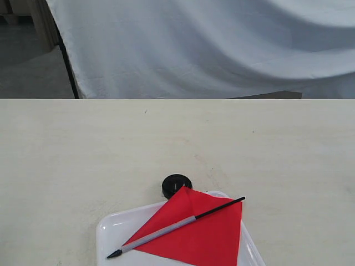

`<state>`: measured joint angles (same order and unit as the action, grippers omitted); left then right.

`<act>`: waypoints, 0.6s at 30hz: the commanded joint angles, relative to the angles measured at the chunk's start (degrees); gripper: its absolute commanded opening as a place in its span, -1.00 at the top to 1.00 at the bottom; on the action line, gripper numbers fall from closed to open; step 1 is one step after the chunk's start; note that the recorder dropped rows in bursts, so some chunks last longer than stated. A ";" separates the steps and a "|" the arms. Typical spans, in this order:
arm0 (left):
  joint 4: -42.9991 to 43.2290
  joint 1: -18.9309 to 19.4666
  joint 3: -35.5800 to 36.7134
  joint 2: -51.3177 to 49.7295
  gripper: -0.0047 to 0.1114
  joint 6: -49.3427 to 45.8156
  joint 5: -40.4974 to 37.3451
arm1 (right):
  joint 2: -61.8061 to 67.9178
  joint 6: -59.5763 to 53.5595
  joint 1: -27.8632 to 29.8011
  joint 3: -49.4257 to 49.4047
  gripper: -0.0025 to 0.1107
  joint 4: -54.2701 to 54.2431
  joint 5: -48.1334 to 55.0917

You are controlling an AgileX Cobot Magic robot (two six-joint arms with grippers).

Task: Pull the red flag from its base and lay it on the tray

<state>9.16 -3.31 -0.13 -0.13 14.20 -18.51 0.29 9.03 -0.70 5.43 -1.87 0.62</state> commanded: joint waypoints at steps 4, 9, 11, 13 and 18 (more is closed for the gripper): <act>-0.01 -0.22 0.13 0.13 0.92 -0.07 0.10 | -0.29 -3.41 -0.22 -5.43 0.96 -0.02 -1.20; -0.01 -0.22 0.13 0.13 0.92 -0.07 0.10 | -0.29 -4.44 -0.22 -5.43 0.96 -0.02 -1.59; -0.01 -0.22 0.13 0.13 0.92 -0.07 0.10 | -0.29 -4.44 -0.22 -5.43 0.96 -0.02 -1.59; -0.01 -0.22 0.13 0.13 0.92 -0.07 0.10 | -0.29 -5.37 -0.22 -5.43 0.96 0.33 -0.62; -0.01 -0.22 0.13 0.13 0.92 -0.07 0.10 | -0.29 -8.02 -0.22 -5.43 0.96 2.92 3.64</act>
<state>9.16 -3.31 -0.13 -0.13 14.20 -18.51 0.29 2.06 -0.70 0.06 0.00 2.65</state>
